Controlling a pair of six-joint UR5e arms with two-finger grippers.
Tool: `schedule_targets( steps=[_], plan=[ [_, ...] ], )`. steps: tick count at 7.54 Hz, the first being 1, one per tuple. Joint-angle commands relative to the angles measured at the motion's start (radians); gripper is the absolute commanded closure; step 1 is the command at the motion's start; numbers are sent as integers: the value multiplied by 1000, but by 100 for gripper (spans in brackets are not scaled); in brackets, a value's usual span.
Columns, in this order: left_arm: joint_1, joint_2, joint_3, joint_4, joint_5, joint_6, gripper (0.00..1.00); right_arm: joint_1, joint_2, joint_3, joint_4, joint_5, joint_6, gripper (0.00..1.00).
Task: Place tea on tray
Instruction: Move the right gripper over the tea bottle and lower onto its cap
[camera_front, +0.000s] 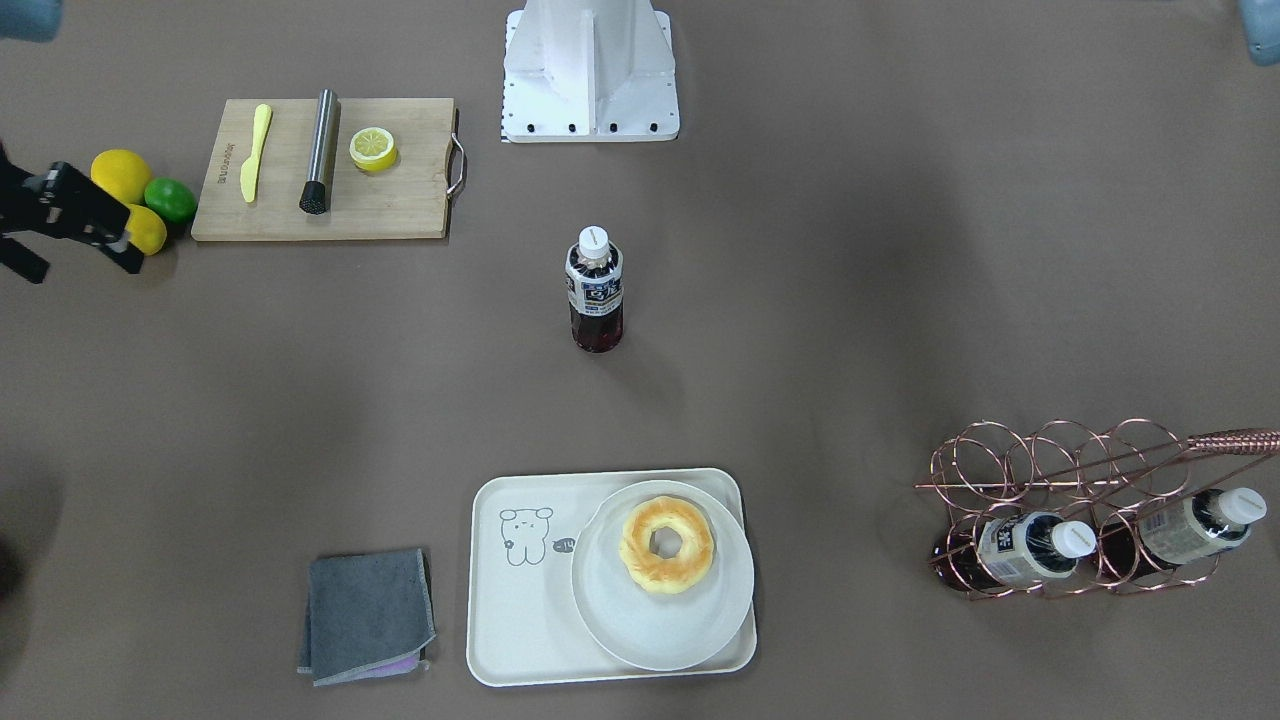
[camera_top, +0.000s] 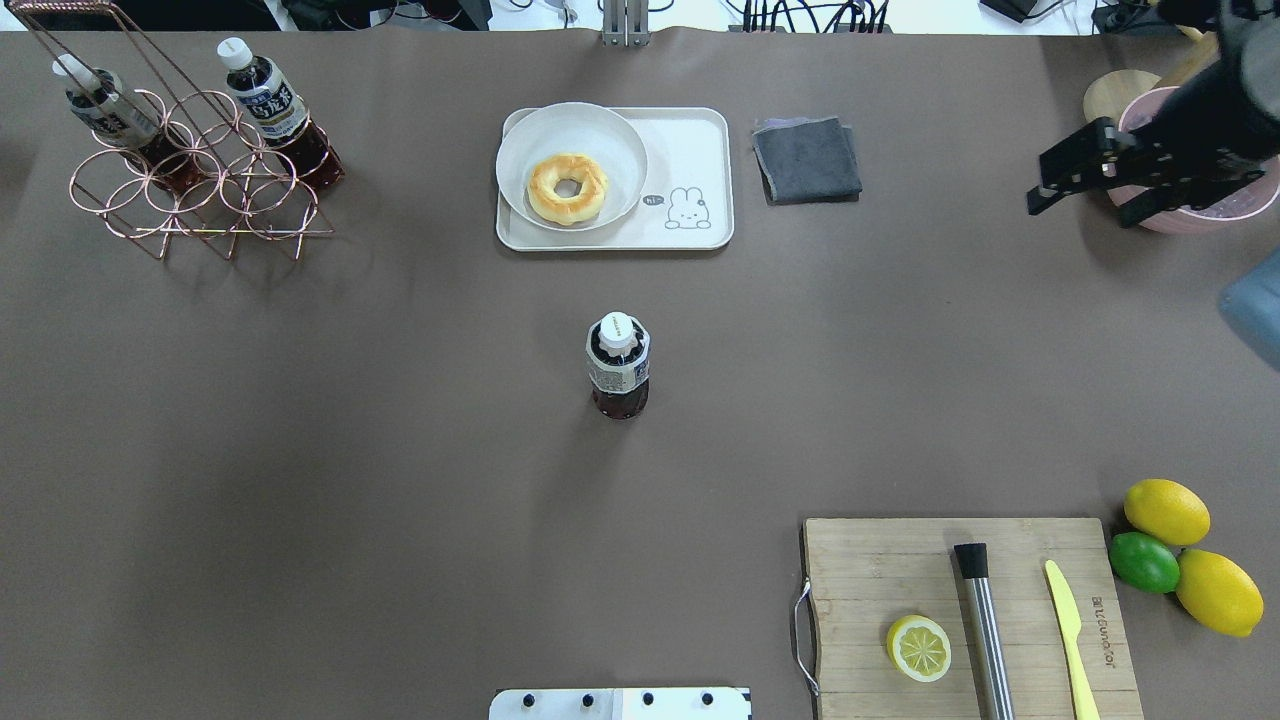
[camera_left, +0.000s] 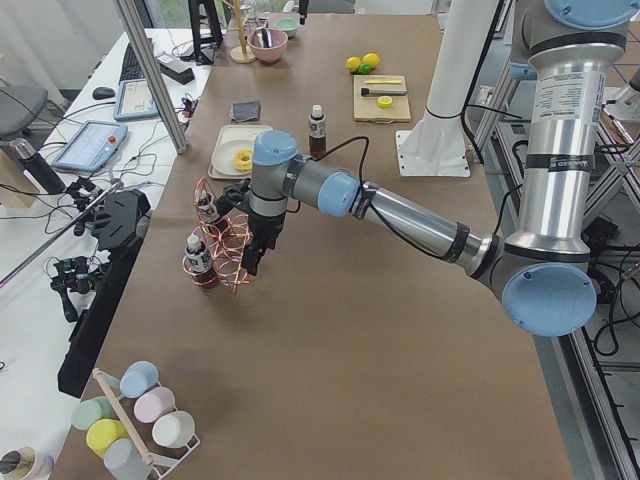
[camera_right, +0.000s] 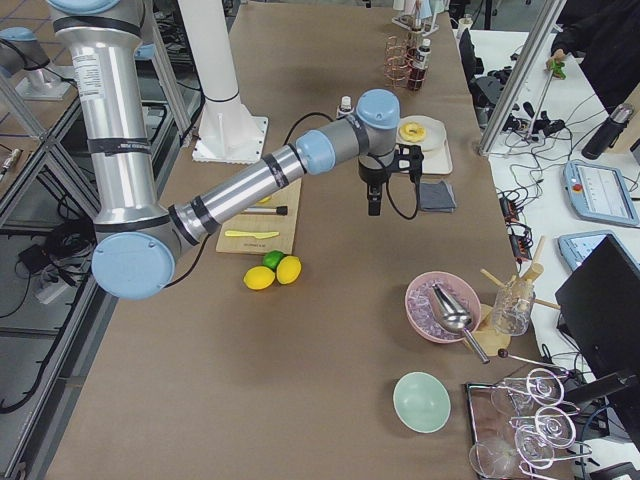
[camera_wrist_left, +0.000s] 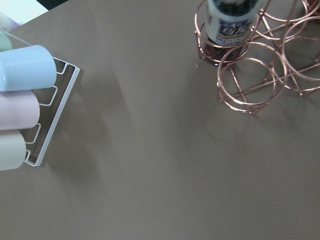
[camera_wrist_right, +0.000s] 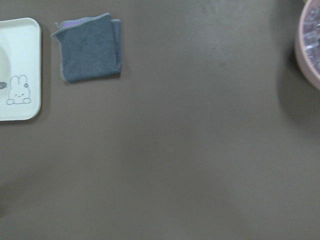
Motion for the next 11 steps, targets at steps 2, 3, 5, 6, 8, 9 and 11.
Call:
schedule_targets(
  steps=[2,3,5,6,8,9,11],
  plan=[
    [-130,38,65,2,-31,116,2,-286,388,0,-336,-192,256,0],
    [-136,63,67,-1,-84,116,2,-366,415,-2,-334,-243,319,0],
    [-138,79,82,-4,-89,116,2,-472,492,-42,-334,-340,396,0],
    [-139,80,88,-4,-100,116,2,-492,538,-84,-334,-345,403,0],
    [-141,82,88,-3,-100,116,2,-541,570,-117,-333,-391,404,0],
    [-141,85,90,-3,-100,117,2,-553,612,-164,-333,-394,407,0],
    [-142,95,88,-7,-100,116,2,-604,655,-211,-331,-464,438,1]
  ],
)
